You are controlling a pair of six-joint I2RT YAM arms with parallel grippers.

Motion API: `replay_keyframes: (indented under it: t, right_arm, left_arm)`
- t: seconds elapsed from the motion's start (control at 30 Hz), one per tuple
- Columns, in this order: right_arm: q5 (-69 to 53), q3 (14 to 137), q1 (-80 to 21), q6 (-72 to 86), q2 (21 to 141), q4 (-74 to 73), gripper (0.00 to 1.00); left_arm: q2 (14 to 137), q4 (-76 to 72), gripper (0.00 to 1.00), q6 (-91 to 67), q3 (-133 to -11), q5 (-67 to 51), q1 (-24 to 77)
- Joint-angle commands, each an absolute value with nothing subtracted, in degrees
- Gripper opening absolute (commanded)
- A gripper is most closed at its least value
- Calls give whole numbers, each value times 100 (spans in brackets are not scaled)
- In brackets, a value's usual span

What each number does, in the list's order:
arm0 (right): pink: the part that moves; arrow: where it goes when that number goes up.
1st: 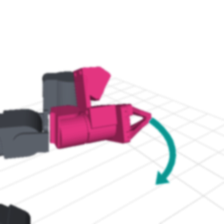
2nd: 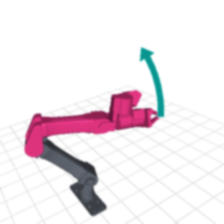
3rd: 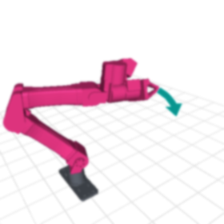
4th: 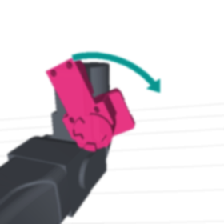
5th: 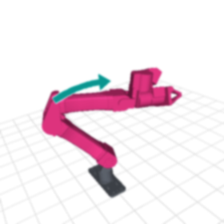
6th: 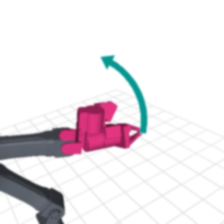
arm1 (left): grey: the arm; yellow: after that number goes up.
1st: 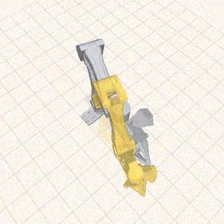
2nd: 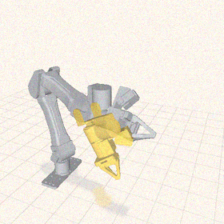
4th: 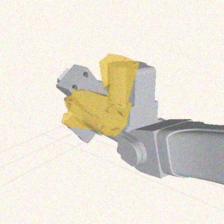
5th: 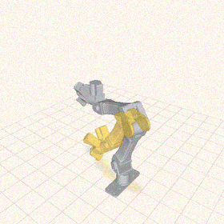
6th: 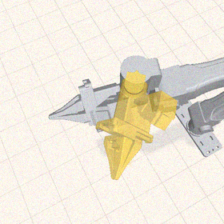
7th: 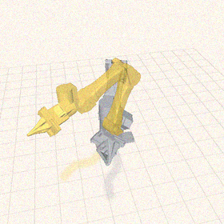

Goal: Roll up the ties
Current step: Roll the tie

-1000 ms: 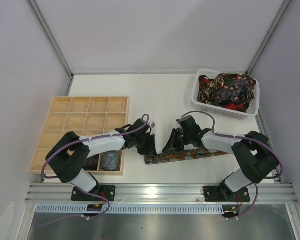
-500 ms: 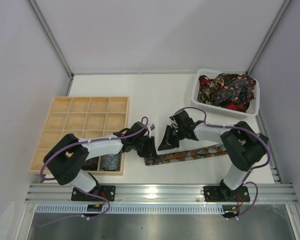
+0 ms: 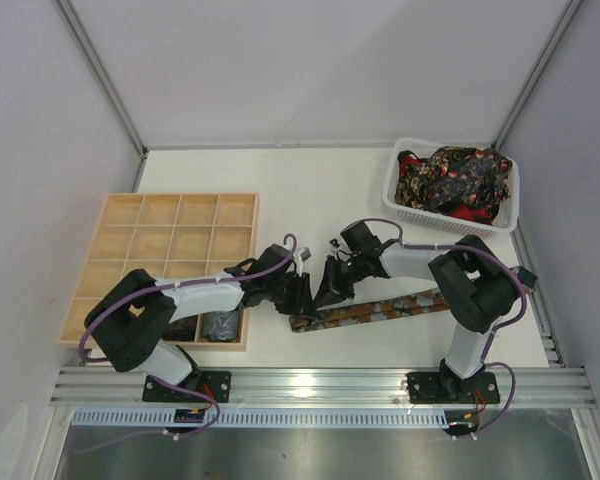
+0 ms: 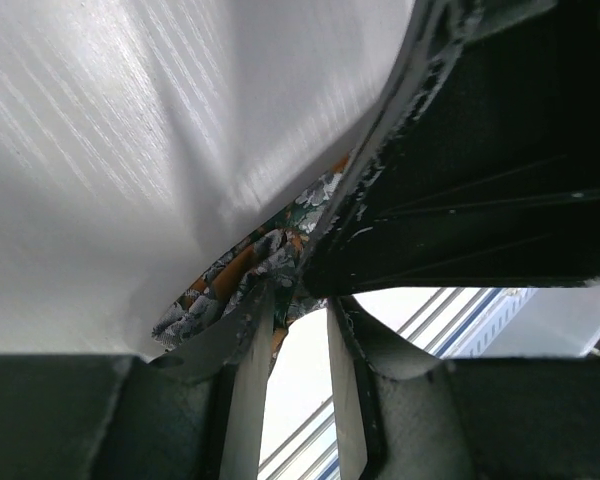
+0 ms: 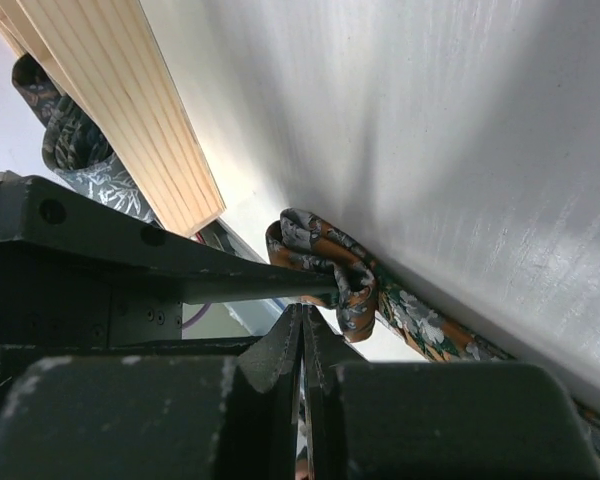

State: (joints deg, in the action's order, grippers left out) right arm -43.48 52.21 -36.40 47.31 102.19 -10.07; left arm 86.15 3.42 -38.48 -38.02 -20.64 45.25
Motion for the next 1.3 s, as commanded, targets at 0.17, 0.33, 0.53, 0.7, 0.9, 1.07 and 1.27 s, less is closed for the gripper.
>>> replay_keyframes:
  t: [0.17, 0.33, 0.53, 0.7, 0.9, 1.07, 1.27]
  right_arm:
    - [-4755, 5309, -3885, 4579, 10529, -1055, 7]
    - [-4606, 5203, -3911, 4474, 10582, -1011, 6]
    - [-4386, 5168, -3894, 4281, 10687, -1072, 6]
    - [-4202, 5080, -3902, 4043, 10670, -1081, 6]
    - [-4148, 4922, -3902, 3885, 10617, -914, 5]
    - [-4157, 4782, -3894, 3622, 10565, -870, 4]
    - [-4254, 4536, -3850, 3700, 10512, -563, 4]
  left_arm:
    - [8490, 35, 32, -3665, -3744, -2162, 4562]
    - [8481, 53, 32, -3630, -3762, -2153, 4570]
    - [8385, 96, 31, -3621, -3779, -2180, 4562]
    - [7772, 650, 33, -3270, -3955, -2039, 4562]
    - [7041, 1459, 70, -2515, -4298, -1775, 4553]
    - [7013, 1345, 100, -1882, -4123, -1767, 4702]
    - [7153, 1423, 100, -1179, -3911, -906, 5036]
